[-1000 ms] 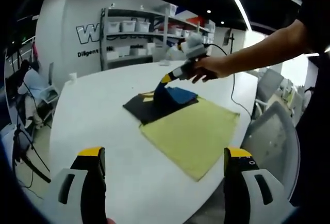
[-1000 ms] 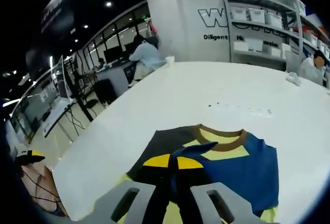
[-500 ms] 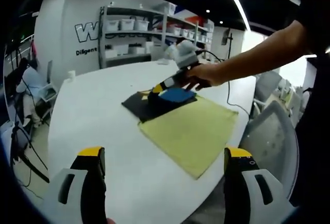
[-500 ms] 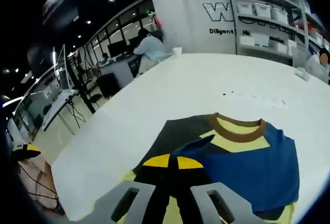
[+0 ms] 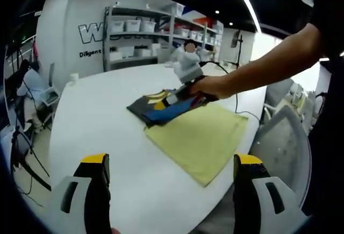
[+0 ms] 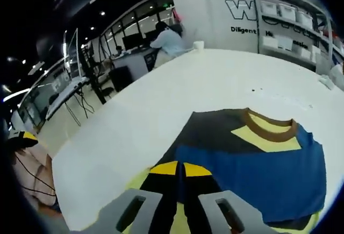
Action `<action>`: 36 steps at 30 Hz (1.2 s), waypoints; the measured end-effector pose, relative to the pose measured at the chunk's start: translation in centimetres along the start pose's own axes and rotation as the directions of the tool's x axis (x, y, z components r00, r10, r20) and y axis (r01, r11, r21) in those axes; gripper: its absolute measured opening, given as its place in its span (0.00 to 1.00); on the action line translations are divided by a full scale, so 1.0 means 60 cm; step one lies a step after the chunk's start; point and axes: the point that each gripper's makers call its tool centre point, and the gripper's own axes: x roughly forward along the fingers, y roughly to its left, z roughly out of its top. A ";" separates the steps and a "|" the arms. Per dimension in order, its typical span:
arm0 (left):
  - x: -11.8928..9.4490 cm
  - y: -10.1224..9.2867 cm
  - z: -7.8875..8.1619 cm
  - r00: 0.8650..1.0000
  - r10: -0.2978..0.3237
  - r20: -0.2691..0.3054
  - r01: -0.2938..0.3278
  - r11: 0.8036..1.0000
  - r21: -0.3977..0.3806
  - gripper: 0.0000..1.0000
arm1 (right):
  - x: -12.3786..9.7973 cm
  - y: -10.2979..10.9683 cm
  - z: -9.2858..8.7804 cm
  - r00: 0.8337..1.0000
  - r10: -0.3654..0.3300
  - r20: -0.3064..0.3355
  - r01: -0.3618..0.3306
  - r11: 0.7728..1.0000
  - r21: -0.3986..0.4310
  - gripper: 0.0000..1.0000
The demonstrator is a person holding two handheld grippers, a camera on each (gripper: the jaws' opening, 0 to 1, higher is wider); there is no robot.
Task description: Fold the garment on the visible template until the final outline fits inside the template.
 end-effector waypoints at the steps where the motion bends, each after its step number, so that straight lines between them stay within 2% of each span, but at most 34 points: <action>1: 0.002 0.000 -0.001 1.000 -0.002 -0.001 0.002 1.000 -0.001 0.92 | -0.002 -0.001 0.002 1.000 -0.005 0.007 0.005 1.000 -0.016 0.01; 11: 0.022 -0.013 -0.004 1.000 -0.024 -0.003 0.024 1.000 0.000 0.92 | -0.041 -0.024 0.017 0.998 0.027 0.051 -0.022 0.996 -0.092 0.25; 15: 0.034 -0.019 0.001 0.999 -0.035 0.006 0.035 0.999 -0.005 0.92 | -0.068 -0.041 0.028 0.996 0.026 0.086 -0.016 0.994 -0.110 0.25; 21: 0.048 -0.026 0.002 0.999 -0.038 0.010 0.038 0.999 -0.013 0.92 | -0.095 -0.053 0.042 0.992 0.039 0.123 -0.024 0.992 -0.125 0.36; 25: 0.053 -0.034 0.004 0.999 -0.040 0.009 0.040 0.999 -0.012 0.92 | -0.114 -0.058 0.040 0.991 0.047 0.122 -0.028 0.988 -0.153 0.45; 36: 0.078 -0.058 0.007 0.998 -0.056 0.020 0.056 0.998 -0.029 0.92 | -0.177 -0.084 0.018 0.988 0.044 0.148 -0.026 0.992 -0.122 0.61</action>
